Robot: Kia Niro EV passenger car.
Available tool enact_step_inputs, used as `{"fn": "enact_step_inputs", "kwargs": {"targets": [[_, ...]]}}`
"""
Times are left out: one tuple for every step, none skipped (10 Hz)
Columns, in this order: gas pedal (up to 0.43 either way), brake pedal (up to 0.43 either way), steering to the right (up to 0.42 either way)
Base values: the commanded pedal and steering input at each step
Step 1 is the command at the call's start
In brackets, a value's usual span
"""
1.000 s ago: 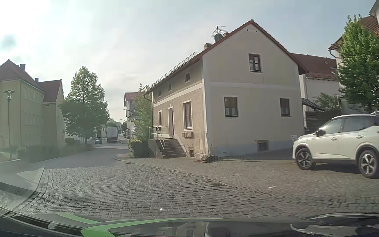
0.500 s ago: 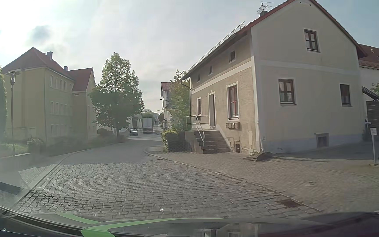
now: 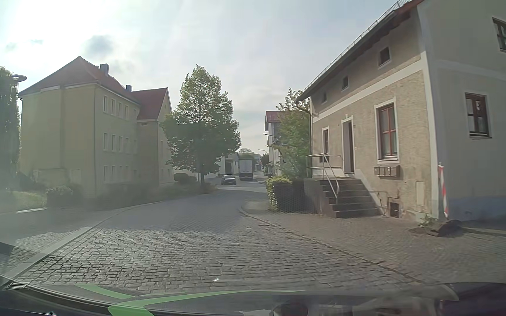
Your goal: Follow the waypoints while adhering to traffic rules and regulations
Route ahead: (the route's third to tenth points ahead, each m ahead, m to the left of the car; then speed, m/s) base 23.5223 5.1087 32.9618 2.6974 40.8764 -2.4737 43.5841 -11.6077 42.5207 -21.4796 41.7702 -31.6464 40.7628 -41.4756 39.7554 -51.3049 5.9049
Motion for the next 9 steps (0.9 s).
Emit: {"fn": "enact_step_inputs", "kwargs": {"targets": [[0.028, 0.0, -0.199], [0.028, 0.0, -0.188], [0.008, 0.0, -0.176], [0.008, 0.0, -0.162], [0.0, 0.0, -0.148], [0.0, 0.0, -0.132], [0.0, 0.0, -0.117], [0.0, 0.0, -0.102], [0.0, 0.0, -0.09]]}}
